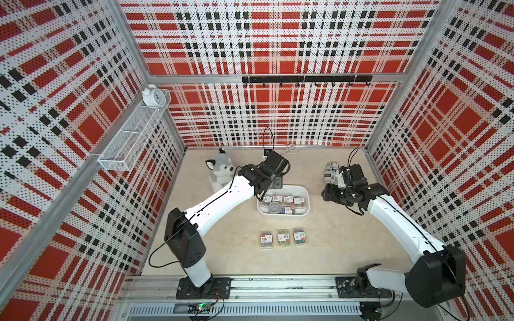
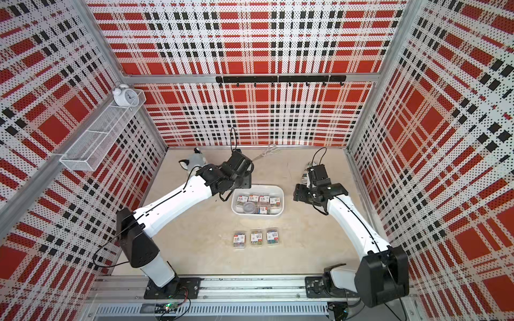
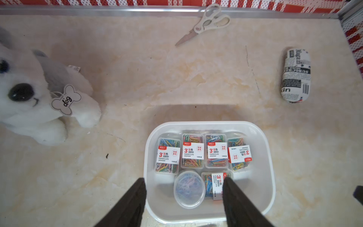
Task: Take the paper clips out of the storage box
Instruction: Pick up the boxed paper clips from the storage box.
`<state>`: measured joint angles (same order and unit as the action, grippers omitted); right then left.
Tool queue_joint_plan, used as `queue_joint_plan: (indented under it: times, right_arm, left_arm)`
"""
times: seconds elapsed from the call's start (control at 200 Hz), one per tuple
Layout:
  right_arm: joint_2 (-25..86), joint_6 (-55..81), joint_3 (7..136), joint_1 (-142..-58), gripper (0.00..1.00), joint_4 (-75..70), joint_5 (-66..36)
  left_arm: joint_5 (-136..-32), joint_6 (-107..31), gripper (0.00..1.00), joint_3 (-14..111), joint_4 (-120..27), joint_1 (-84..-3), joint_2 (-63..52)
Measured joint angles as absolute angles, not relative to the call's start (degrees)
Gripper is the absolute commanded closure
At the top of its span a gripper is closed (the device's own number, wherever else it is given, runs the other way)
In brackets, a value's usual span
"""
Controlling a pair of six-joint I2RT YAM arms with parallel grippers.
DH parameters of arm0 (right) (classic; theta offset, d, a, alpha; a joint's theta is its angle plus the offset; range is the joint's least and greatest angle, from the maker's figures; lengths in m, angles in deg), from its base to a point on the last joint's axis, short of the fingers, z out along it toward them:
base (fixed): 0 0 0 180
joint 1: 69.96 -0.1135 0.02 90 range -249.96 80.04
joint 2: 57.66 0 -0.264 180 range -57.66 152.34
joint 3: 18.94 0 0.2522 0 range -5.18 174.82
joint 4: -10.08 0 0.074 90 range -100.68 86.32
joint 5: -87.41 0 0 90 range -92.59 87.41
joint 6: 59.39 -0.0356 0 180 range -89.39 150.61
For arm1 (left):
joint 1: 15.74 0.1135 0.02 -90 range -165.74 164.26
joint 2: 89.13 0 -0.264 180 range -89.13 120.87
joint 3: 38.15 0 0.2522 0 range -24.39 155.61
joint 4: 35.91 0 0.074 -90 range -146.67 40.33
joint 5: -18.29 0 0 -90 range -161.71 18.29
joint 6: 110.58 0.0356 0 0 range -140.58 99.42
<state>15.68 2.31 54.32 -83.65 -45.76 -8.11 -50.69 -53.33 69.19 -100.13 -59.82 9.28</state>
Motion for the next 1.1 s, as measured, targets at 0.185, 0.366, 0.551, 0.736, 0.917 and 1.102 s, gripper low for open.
queue_joint_plan:
  times: [0.185, 0.366, 0.551, 0.736, 0.917, 1.102]
  right_arm:
    - [15.0, 2.29, 52.58, -83.65, 0.25, -44.56, -9.79]
    - [14.13, 1.98, 52.01, -83.65, 0.25, -44.08, -10.56]
    - [15.09, 1.39, 52.34, -83.65, 0.25, -42.94, -11.06]
    - [18.69, 0.28, 57.34, -83.63, 0.25, -43.82, -11.56]
    - [21.38, -2.17, 65.84, -83.39, 0.25, -46.29, -12.09]
    - [23.33, -4.42, 70.59, -82.36, 0.26, -49.72, -13.4]
  left_arm:
    - [-50.1, -54.16, 0.33, 69.13, -102.07, -61.02, 11.18]
    - [-49.97, -54.49, 0.32, 69.22, -102.75, -61.98, 13.08]
    - [-49.54, -53.0, 0.29, 69.52, -102.88, -61.81, 16.14]
    - [-49.84, -51.58, 0.29, 72.43, -102.86, -61.26, 17.61]
    - [-51.87, -52.04, 0.32, 79.69, -102.36, -60.12, 18.18]
    - [-54.41, -53.16, 0.34, 83.97, -102.95, -58.81, 19.79]
